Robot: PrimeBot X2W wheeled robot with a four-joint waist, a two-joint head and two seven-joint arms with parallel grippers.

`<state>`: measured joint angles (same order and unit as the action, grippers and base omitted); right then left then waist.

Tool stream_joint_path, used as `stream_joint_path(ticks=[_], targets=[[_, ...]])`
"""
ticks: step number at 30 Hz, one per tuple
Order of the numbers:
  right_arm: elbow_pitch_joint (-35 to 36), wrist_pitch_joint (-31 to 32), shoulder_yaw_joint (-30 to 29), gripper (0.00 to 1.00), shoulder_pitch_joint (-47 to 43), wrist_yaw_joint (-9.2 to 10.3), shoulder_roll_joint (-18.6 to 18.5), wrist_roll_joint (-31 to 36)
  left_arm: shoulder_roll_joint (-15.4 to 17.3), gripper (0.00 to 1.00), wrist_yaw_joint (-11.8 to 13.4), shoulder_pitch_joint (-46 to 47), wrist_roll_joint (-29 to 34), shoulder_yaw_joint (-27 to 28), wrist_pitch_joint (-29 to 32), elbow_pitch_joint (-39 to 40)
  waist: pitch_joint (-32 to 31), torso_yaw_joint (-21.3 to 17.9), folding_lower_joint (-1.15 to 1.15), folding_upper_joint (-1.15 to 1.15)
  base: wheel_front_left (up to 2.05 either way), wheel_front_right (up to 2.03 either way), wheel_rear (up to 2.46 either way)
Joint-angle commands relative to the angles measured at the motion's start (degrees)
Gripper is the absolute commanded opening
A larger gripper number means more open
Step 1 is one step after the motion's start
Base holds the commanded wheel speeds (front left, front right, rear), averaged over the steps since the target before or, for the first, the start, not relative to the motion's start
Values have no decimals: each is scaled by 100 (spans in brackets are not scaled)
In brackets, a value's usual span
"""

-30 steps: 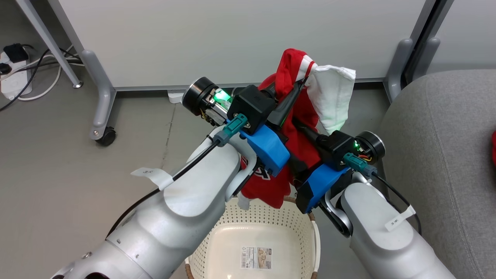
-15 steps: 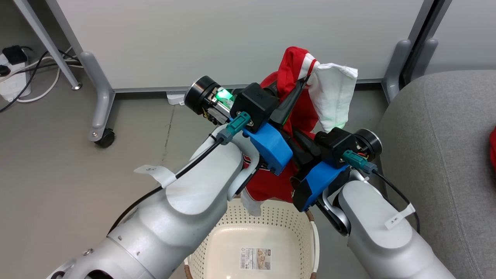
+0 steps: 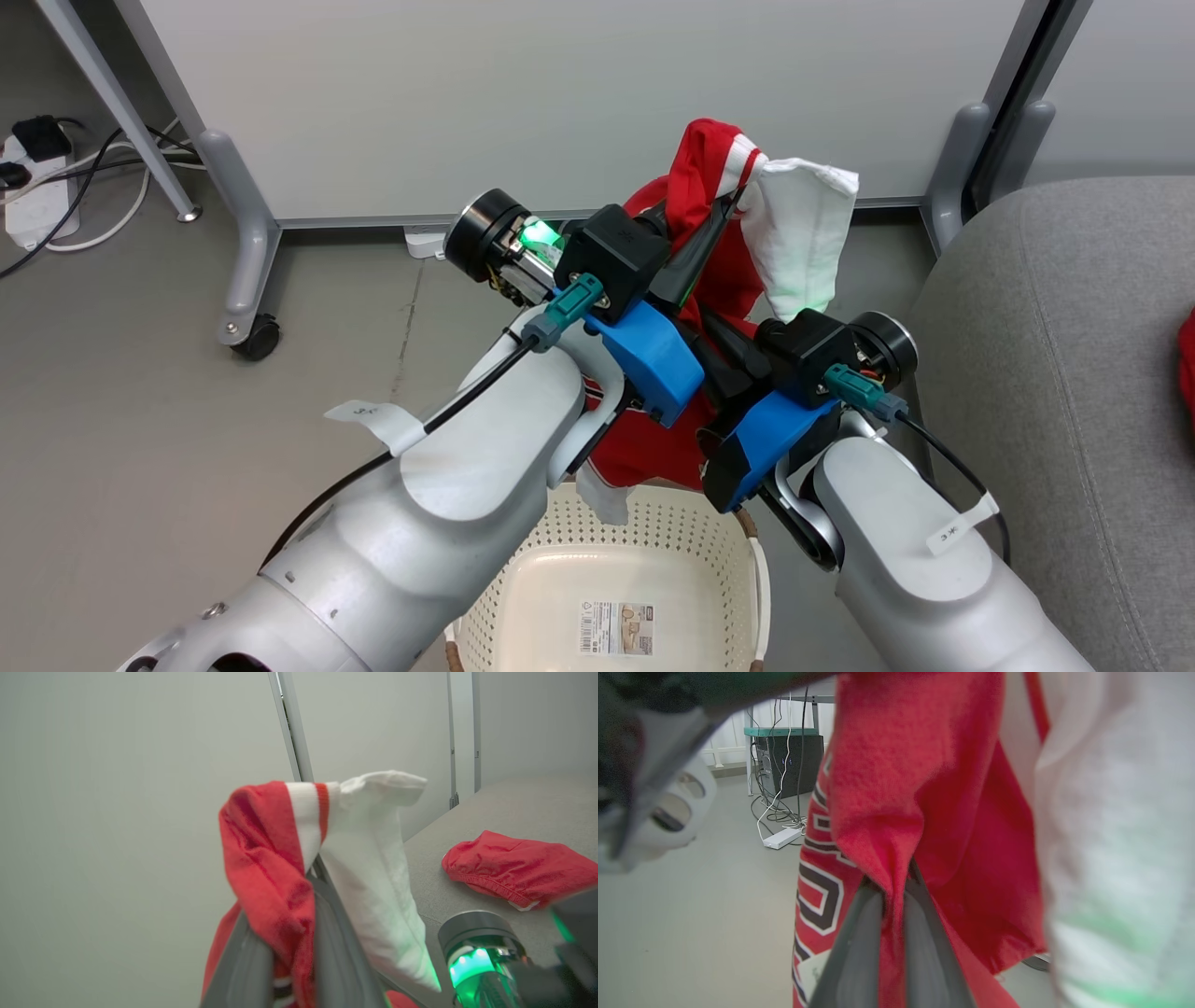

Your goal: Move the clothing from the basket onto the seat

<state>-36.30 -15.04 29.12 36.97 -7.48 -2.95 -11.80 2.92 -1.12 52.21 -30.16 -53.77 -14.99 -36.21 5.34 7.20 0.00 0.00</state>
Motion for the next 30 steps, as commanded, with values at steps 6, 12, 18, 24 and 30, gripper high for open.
stream_joint_path(ticks=[6, 12, 18, 24, 30], targets=[[12, -21, 15, 0, -67, -3, 11, -44, -4, 0, -26, -76, 30, 14, -28, -56, -40, -8, 0, 0, 0, 0, 0], [43, -21, 11, 0, -79, -3, 11, -29, -4, 100, -17, -92, -69, -2, -28, -111, -34, 0, 0, 0, 0, 0, 0], [71, -21, -37, 0, -90, -3, 11, -13, -5, 100, 15, -18, -110, -68, -28, -189, -11, 9, 0, 0, 0, 0, 0], [124, -21, -106, 0, -101, -3, 10, -22, -5, 100, 54, 38, -87, -80, -28, -200, 58, -13, 0, 0, 0, 0, 0], [194, -21, -244, 0, -131, -3, 10, -49, -4, 100, 90, 82, -40, -35, -28, -130, 144, -122, 0, 0, 0, 0, 0]])
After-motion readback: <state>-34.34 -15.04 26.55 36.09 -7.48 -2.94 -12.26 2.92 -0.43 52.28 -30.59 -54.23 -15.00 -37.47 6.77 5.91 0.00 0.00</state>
